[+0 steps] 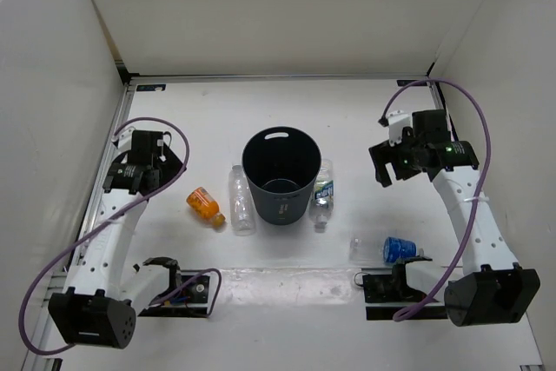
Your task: Put the plastic bottles in the bin
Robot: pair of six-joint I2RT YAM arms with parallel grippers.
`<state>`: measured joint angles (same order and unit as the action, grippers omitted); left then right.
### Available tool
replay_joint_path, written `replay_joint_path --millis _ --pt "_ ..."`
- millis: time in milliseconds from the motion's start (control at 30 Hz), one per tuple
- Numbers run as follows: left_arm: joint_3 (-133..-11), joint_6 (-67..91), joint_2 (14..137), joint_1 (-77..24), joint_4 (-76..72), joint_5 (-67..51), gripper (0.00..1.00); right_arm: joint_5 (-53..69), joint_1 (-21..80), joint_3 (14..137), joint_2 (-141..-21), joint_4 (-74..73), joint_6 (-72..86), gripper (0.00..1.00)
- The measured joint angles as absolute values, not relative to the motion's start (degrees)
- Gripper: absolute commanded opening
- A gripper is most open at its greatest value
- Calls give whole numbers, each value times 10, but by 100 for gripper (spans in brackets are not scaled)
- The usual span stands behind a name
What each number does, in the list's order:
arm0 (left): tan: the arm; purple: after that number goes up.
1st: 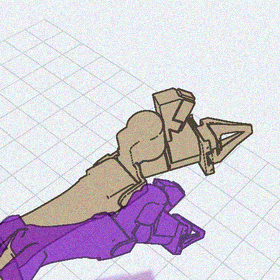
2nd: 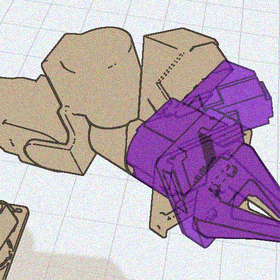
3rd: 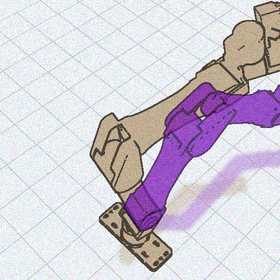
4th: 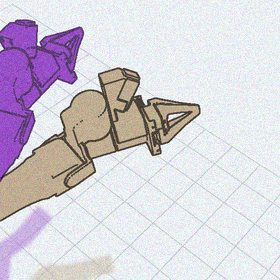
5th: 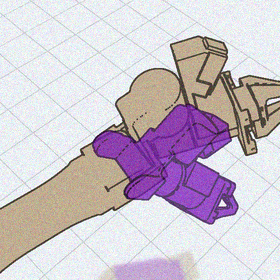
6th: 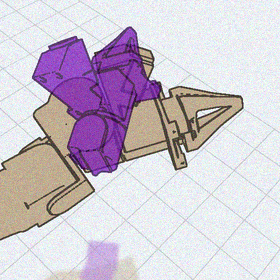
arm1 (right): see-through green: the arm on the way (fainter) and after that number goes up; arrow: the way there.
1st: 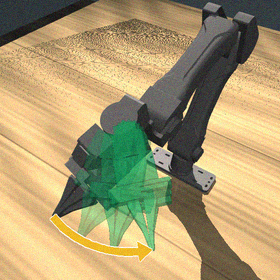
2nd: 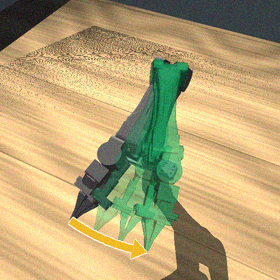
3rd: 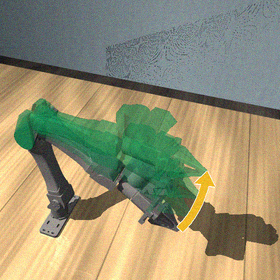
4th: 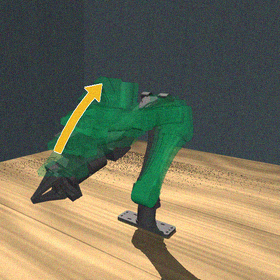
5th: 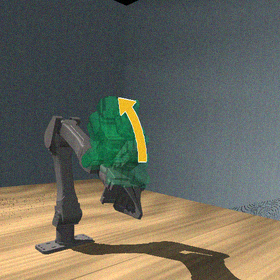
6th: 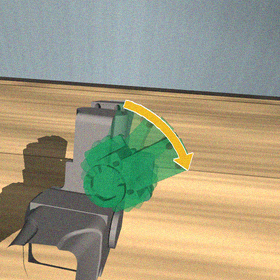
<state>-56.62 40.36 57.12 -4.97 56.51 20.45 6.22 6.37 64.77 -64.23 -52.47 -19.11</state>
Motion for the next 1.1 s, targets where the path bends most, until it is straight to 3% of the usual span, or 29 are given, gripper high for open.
replay_joint_path --millis 300,500,900,1100 --pt "-566 399 601 -50 555 195 100 154 13 637 -639 -674 -475 90" --pt "-566 399 629 -50 548 183 100 154 69 561 -588 -721 -592 90" --pt "-566 397 652 -50 548 172 100 135 194 479 -586 -710 -660 90" --pt "-566 397 650 -50 554 171 100 122 183 470 -666 -675 -685 90"
